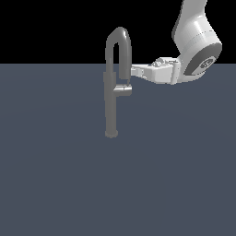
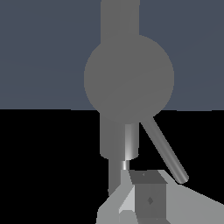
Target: Turn on the faucet by rotating a designated handle.
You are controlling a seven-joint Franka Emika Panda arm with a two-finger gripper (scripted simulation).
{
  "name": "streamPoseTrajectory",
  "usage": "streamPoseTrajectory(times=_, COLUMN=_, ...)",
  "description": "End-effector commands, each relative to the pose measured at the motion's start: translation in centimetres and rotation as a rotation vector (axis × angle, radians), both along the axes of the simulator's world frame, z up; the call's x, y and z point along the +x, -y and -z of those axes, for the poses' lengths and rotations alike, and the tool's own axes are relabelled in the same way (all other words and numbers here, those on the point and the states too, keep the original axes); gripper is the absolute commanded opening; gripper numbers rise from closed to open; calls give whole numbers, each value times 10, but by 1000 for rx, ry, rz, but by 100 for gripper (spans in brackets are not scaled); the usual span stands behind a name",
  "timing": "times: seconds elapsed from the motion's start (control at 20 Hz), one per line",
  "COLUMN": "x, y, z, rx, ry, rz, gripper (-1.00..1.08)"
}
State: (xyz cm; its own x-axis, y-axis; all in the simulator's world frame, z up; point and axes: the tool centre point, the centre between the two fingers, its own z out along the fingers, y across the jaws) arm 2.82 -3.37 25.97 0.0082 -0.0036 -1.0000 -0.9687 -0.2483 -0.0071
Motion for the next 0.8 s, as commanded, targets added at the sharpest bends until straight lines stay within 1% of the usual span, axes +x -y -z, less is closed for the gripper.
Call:
streamPoseTrajectory(times=0.0, x=-5, y=2, z=3, rx=1, ry=-3, rz=-1, gripper=-100)
streamPoseTrajectory(times=0.45, x=-34, y=9, z=18, rx=3, ry=-9, rz=-6, gripper=-100)
streamPoseTrajectory(times=0.5, x=-34, y=9, z=18, rx=3, ry=-9, rz=-6, gripper=-100)
streamPoseTrajectory(times=0.55, x=-27, y=7, z=10, rx=2, ry=7, rz=-6, gripper=-100)
streamPoseTrajectory(times=0.75, x=-39, y=10, z=30, rx=3, ry=-2, rz=-6, gripper=-100)
